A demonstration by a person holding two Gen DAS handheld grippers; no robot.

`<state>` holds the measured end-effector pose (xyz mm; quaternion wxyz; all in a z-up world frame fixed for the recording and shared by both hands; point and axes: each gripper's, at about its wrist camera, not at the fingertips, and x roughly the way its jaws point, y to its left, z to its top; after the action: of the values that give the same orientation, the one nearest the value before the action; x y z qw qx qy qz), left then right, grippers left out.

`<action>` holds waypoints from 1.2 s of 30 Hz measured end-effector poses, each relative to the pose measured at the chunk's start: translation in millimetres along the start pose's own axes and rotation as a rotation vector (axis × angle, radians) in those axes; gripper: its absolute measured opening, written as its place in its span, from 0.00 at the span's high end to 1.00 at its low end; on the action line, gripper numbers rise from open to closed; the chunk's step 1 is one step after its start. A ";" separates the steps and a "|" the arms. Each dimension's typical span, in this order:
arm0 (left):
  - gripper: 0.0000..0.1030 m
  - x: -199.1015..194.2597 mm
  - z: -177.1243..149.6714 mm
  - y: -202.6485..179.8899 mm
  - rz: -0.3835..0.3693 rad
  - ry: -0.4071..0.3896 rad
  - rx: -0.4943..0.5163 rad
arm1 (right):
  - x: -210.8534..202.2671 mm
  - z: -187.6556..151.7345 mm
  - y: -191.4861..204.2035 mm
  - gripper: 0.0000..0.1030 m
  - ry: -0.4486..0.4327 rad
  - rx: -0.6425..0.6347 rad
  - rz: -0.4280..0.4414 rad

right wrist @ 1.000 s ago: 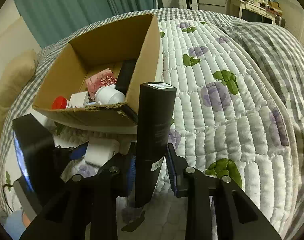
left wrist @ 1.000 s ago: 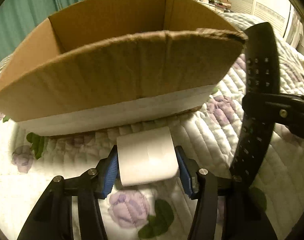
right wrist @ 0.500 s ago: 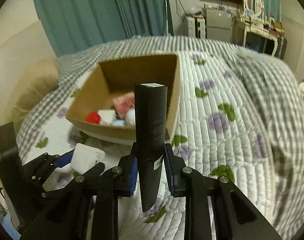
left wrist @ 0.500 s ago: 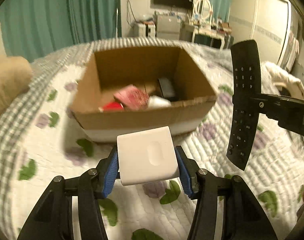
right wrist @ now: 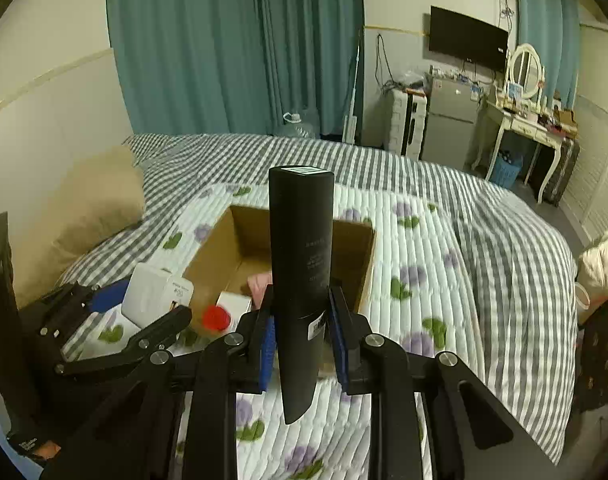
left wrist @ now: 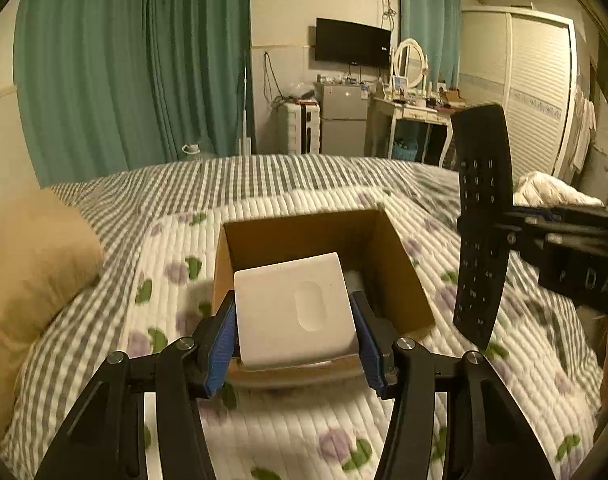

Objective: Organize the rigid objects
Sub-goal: 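Drop the charger and black cylinder into the box with both tools, then lower the black TV remote into the box with the right tool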

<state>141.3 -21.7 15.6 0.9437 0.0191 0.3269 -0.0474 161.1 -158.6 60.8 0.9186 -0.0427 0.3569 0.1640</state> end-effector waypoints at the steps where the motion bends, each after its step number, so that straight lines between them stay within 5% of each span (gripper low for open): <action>1: 0.47 2.7 4.4 1.5 0.003 -0.001 -0.003 | 3.0 3.1 0.5 0.78 0.000 -0.001 -0.002; 21: 0.47 133.8 2.1 10.9 0.030 0.157 -0.004 | 104.7 -4.7 -16.2 0.78 0.133 -0.003 0.030; 36: 0.43 115.5 4.8 33.1 0.078 0.113 -0.024 | 151.4 -1.6 -4.0 0.82 0.188 -0.011 0.036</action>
<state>237.9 2.0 -51.9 0.9249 0.0230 0.3794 -0.0055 266.1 -121.7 -42.0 0.8777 -0.0567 0.4415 0.1775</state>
